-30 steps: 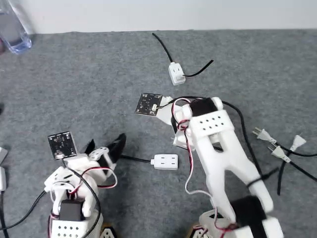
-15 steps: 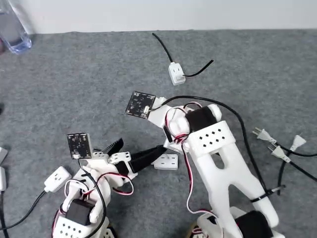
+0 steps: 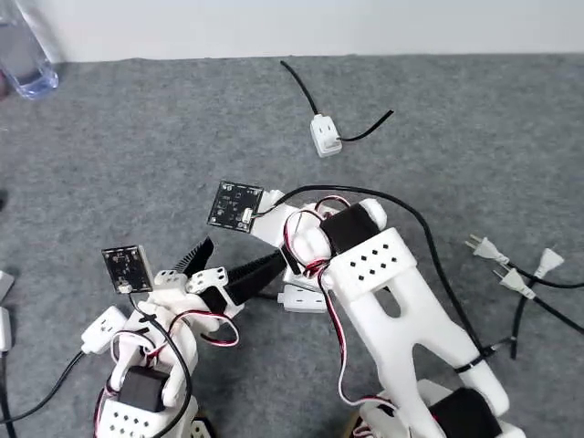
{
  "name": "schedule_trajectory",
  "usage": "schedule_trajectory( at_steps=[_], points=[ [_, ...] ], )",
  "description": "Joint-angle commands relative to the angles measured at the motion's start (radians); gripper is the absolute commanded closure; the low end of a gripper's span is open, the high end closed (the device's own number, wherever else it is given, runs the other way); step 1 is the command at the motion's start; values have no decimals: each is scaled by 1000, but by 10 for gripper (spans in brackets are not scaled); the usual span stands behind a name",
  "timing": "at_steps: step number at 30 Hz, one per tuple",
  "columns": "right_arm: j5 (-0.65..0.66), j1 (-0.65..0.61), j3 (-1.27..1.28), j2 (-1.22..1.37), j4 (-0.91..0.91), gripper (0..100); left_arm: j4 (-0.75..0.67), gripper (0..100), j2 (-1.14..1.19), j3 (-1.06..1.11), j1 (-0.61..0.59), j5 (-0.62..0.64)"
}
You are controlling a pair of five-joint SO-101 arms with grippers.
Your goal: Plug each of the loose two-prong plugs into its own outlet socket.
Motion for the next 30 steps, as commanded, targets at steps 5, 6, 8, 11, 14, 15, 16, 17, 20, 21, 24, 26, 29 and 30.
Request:
schedule_trajectory(
  at_steps=[5, 6, 8, 11, 14, 15, 16, 17, 20, 21, 24, 26, 29, 30],
  points=[
    [-11, -10, -87, -41, 21, 991, 12, 436, -5, -10, -5, 8],
    [-11, -12, -109, -41, 35, 991, 17, 436, -5, -10, -5, 8],
    [-11, -16, -146, -41, 59, 991, 17, 436, -5, -10, -5, 8],
    [-11, -16, -204, -41, 113, 991, 17, 436, -5, -10, -6, 8],
    [-11, -18, -236, -41, 166, 991, 12, 436, -6, -10, -31, 8],
    [-11, -18, -238, -41, 176, 991, 12, 436, -6, -10, -37, 8],
    [-11, -18, -238, -42, 180, 991, 12, 436, -6, -10, -38, 8],
    [-11, -18, -238, -47, 182, 991, 12, 436, -6, -10, -38, 8],
    [-11, -22, -235, -94, 185, 991, 15, 436, -6, -10, -37, 8],
    [-11, -33, -235, -116, 185, 991, 15, 436, -6, -10, -37, 8],
    [-12, -59, -232, -170, 194, 991, 17, 436, -6, -10, -37, 8],
    [-12, -71, -232, -185, 199, 991, 17, 436, -6, -10, -37, 8],
    [-40, -71, -233, -186, 196, 991, 18, 436, -5, -10, -37, 8],
    [-40, -71, -233, -186, 197, 991, 18, 436, -5, -10, -37, 8]
  ],
)
